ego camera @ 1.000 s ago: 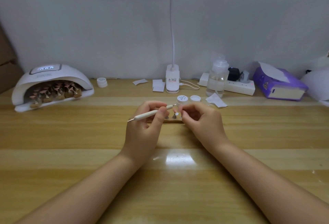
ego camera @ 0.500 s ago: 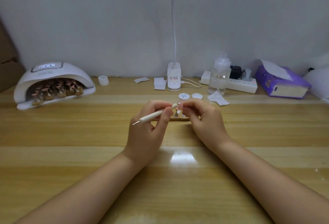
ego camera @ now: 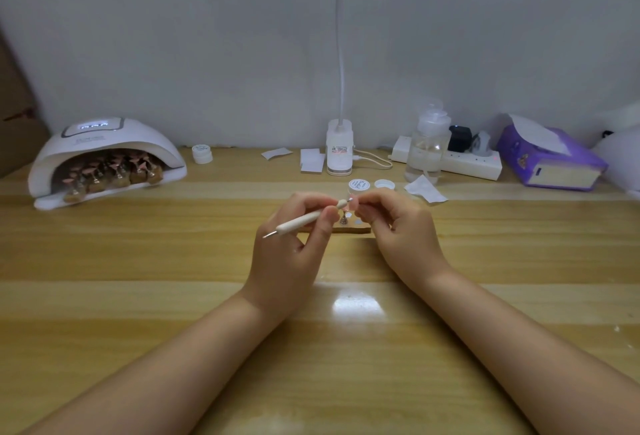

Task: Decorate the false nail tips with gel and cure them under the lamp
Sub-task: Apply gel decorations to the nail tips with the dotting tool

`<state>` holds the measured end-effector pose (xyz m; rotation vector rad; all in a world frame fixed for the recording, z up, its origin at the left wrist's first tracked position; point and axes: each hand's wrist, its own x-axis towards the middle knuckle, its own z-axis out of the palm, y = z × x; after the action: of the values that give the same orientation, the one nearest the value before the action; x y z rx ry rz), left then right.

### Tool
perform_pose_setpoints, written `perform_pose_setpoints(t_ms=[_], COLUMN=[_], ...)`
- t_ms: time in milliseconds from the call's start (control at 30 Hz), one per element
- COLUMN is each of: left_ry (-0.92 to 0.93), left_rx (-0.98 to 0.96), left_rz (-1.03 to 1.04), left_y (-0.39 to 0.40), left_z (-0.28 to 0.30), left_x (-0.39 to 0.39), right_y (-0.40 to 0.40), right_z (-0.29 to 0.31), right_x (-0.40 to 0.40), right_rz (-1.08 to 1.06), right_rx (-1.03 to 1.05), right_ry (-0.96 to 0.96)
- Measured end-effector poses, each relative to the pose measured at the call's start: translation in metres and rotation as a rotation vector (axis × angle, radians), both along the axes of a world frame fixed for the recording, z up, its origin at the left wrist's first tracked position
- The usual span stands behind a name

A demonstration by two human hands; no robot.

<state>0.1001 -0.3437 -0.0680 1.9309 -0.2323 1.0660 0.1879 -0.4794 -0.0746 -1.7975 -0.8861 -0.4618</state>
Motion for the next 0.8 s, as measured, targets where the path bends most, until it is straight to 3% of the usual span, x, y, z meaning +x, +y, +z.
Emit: perform_pose_setpoints(t_ms=[800], left_ry=[0.005], left_rx=[-0.01], left_rz=[0.014], left_y=[-0.0007], left_z=[0.0003], left_x=[-0.0003], right_y=[0.0007], right_z=[-0.0007], right_x=[-0.0004], right_rz=[-0.016], right_rx=[-0.012], right_ry=[-0.035])
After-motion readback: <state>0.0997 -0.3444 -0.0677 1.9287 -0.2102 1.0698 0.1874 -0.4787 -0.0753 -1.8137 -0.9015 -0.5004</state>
